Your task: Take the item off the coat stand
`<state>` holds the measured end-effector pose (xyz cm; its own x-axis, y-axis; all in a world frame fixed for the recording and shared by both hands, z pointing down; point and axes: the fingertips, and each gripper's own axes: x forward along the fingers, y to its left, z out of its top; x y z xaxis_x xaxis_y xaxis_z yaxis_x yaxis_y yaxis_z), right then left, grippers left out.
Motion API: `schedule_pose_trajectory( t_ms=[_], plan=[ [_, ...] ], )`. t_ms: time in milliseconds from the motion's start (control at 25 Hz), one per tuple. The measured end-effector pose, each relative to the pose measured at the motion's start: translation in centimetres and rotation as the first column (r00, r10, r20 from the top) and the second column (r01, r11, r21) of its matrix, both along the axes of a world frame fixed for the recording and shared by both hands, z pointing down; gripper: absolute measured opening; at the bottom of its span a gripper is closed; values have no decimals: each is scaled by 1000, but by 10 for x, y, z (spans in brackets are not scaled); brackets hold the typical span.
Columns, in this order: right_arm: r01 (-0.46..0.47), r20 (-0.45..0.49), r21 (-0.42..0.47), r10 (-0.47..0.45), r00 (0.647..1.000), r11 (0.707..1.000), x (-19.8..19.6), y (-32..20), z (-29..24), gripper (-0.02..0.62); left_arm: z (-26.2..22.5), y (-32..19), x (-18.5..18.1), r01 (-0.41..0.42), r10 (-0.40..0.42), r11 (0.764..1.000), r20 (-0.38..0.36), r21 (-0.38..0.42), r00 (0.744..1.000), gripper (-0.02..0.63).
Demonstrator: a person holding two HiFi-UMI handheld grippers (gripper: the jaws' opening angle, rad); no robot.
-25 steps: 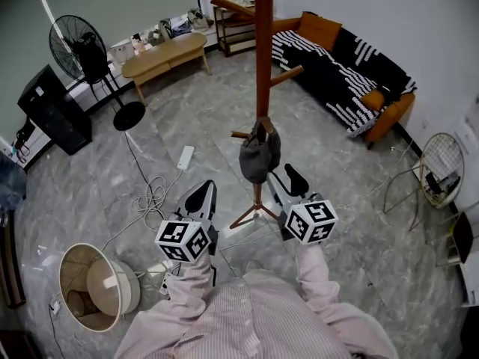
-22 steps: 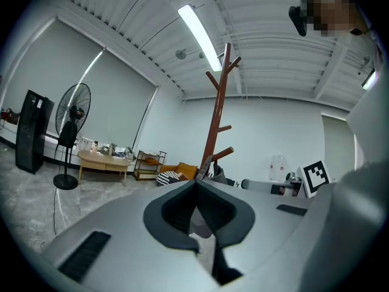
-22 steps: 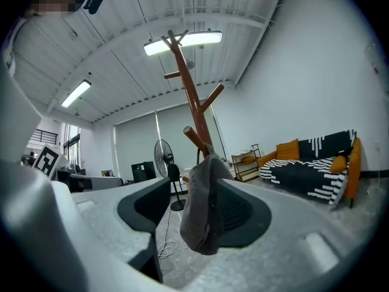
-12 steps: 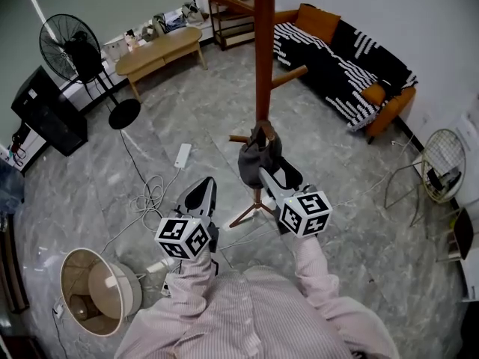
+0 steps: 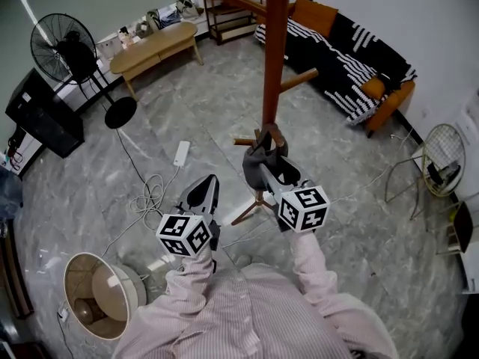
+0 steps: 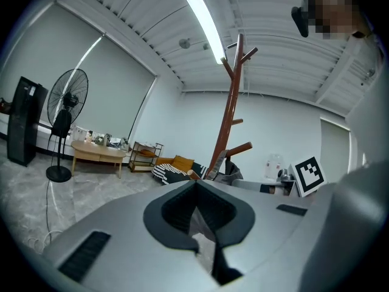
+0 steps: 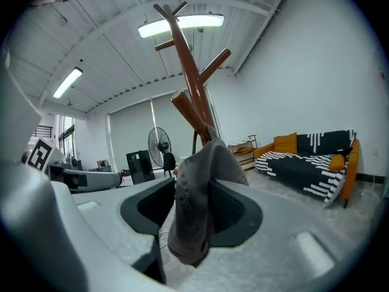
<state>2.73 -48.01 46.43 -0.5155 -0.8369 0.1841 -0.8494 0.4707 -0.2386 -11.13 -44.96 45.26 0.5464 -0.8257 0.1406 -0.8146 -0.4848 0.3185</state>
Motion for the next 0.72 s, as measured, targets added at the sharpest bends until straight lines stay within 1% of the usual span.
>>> schedule_pose_trajectory(
  t_ms=[120, 160, 320, 520, 720],
  plan=[
    [-6, -36, 6, 6, 999, 1000, -2, -2, 0, 81, 3, -3, -4, -7, 7, 1000, -4, -12, 1000, 2],
    [-9, -39, 7, 9, 999, 1000, -2, -3, -1, 54, 3, -3, -5, -10, 10, 1000, -4, -15, 1000, 2],
    [-17, -39, 10, 17, 999, 1000, 0, -3, -3, 39, 4, -4, -6, -18, 18, 1000, -7, -19, 1000, 2],
    [-28, -24, 23, 28, 999, 999, 2, 0, -6, 32, 4, -2, -7, -21, 21, 1000, -11, -14, 1000, 2],
    [-26, -33, 45, 28, 999, 999, 4, 8, -15, 28, 1, 1, -4, -34, 34, 999, -16, -2, 999, 2]
  ],
)
